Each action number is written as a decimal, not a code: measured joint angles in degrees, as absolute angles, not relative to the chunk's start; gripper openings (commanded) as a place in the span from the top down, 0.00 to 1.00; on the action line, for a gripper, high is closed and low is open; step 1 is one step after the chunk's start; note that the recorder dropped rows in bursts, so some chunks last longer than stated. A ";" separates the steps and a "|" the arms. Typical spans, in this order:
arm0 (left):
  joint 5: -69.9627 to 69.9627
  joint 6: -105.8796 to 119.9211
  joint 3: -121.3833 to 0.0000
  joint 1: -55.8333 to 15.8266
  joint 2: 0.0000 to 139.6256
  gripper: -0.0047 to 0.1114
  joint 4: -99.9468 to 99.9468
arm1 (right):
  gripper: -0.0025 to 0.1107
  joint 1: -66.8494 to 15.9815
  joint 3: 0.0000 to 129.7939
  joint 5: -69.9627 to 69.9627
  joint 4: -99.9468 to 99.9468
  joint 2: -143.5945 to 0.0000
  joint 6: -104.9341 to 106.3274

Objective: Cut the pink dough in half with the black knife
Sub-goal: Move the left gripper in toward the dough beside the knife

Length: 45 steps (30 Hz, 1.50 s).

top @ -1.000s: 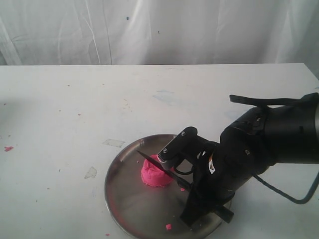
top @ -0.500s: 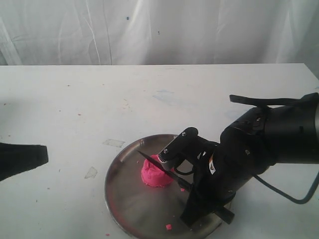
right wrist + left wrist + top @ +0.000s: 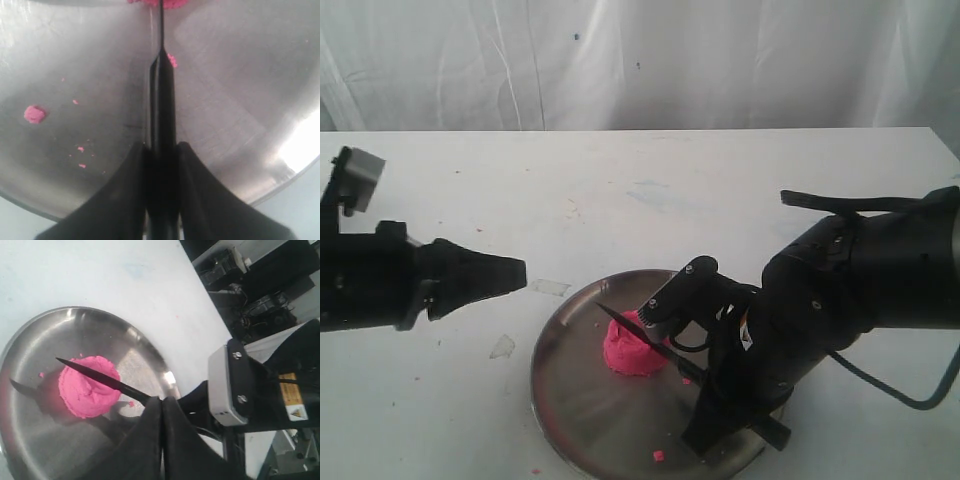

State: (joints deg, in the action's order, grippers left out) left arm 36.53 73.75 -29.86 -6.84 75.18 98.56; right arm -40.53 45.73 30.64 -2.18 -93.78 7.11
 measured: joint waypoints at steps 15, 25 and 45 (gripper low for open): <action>34.23 76.00 -45.14 -8.52 98.00 0.96 98.69 | 0.92 -40.53 45.73 30.51 -2.18 -93.78 7.11; 34.67 76.45 -51.33 -9.71 104.97 0.96 98.69 | 0.92 -40.53 50.11 32.38 -1.95 -98.71 7.11; 35.52 78.34 -53.21 -10.12 108.97 0.96 98.69 | 0.92 -40.53 50.72 32.30 -1.81 -99.74 7.11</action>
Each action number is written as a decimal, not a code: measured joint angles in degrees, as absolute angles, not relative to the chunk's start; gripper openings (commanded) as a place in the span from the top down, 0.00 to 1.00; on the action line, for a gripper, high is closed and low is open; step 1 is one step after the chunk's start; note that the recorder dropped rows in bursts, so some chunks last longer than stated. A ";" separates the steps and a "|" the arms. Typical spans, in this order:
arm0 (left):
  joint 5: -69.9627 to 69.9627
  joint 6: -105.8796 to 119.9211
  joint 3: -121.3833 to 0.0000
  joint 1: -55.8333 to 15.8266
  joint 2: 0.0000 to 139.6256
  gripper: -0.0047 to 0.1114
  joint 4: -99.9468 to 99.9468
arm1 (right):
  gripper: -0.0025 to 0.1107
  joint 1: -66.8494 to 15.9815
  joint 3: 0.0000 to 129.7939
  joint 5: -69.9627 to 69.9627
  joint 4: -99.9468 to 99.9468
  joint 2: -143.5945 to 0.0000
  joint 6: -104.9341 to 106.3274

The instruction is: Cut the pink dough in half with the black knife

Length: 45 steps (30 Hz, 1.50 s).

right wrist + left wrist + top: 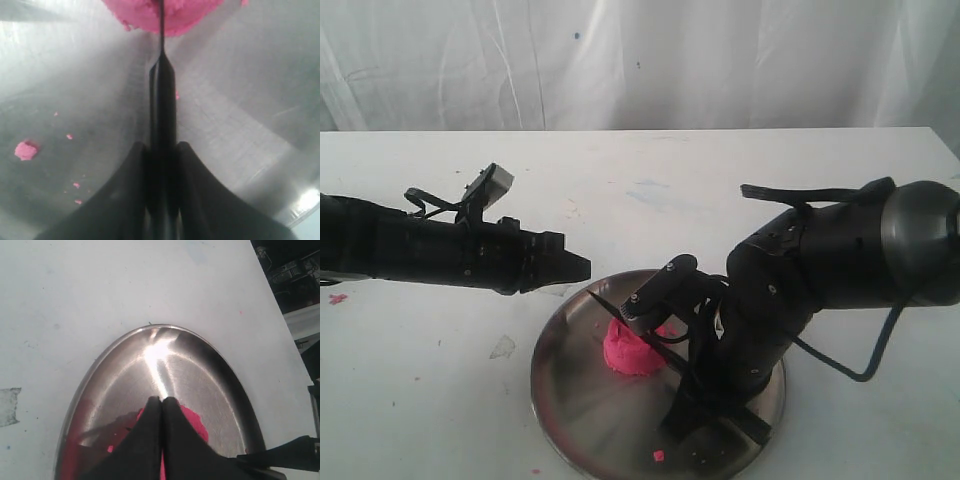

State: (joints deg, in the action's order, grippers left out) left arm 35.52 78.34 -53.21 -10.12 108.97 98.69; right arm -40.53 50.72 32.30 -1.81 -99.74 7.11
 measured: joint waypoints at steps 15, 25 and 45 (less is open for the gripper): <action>33.52 78.92 -57.30 -13.54 114.33 0.96 98.69 | 0.92 -40.53 51.36 33.45 -1.81 -99.85 7.11; 34.66 78.92 -57.71 -13.54 115.66 0.96 98.69 | 0.92 -40.53 51.82 34.33 -1.81 -99.85 7.11; 34.30 78.52 -57.85 -13.54 116.35 0.96 98.69 | 0.92 -40.53 51.96 35.43 -1.81 -97.89 7.11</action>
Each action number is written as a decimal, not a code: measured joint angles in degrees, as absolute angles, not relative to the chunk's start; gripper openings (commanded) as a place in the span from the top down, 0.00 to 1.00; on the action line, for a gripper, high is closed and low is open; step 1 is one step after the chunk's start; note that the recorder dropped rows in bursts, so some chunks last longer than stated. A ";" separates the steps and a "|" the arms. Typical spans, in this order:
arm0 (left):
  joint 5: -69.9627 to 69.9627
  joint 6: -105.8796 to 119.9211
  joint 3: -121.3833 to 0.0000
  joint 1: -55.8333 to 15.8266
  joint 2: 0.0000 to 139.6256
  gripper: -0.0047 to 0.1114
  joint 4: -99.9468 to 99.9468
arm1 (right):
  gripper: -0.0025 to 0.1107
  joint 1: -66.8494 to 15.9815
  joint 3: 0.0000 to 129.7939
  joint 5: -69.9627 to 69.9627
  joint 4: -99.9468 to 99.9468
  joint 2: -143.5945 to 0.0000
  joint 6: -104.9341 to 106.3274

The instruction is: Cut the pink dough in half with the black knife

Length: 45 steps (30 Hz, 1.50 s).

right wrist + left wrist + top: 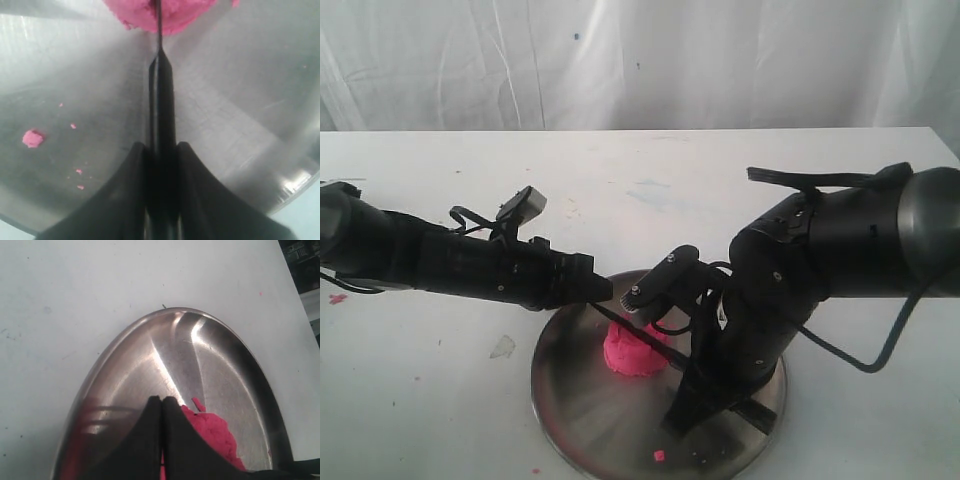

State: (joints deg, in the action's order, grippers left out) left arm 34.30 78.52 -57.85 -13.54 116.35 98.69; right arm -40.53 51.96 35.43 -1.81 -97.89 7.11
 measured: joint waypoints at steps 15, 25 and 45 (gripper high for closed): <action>34.95 78.03 -57.85 -13.56 116.35 0.96 98.69 | 0.92 -40.53 51.96 34.88 -1.81 -100.12 7.11; 34.68 78.03 -57.85 -13.94 117.94 0.96 98.69 | 0.92 -40.53 51.96 35.71 -1.81 -98.22 7.11; 40.43 77.92 -60.02 -14.03 119.30 0.96 98.69 | 0.92 -40.53 51.96 35.06 -1.80 -100.24 7.11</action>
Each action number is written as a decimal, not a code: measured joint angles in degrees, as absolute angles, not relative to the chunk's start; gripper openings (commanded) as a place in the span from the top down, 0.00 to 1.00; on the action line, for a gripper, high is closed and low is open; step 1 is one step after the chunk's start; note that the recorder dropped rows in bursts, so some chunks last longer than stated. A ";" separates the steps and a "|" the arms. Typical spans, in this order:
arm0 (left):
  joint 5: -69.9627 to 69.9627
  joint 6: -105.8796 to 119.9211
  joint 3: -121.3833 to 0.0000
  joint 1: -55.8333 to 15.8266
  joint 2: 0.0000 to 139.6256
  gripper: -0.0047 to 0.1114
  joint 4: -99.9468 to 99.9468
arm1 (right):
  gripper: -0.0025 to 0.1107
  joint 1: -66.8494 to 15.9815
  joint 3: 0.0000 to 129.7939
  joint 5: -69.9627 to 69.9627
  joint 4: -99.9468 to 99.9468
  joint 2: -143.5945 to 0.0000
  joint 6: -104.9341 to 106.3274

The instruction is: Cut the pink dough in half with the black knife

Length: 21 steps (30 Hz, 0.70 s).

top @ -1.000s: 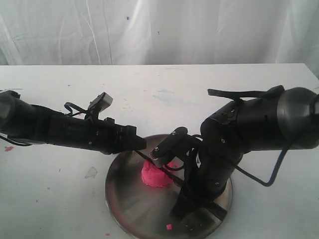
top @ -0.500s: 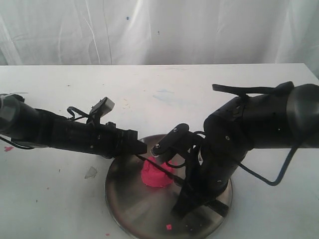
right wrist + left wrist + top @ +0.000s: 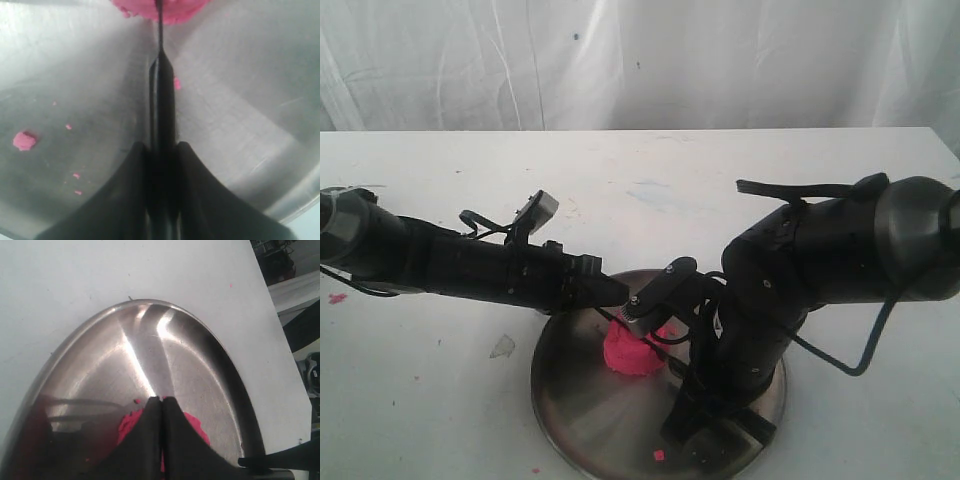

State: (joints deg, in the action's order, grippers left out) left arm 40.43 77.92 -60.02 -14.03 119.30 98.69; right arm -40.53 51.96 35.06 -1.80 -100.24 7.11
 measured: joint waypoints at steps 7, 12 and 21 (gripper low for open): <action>37.90 76.46 -60.02 -13.10 116.01 0.96 95.59 | 0.92 -40.53 51.96 34.95 -1.80 -100.24 7.11; 36.04 72.75 -60.02 -12.82 114.24 0.96 88.88 | 0.92 -40.53 51.96 34.84 -1.80 -100.24 7.11; 32.96 67.95 -60.02 -12.82 114.24 0.96 81.03 | 0.92 -40.53 51.96 34.84 -1.80 -100.24 7.11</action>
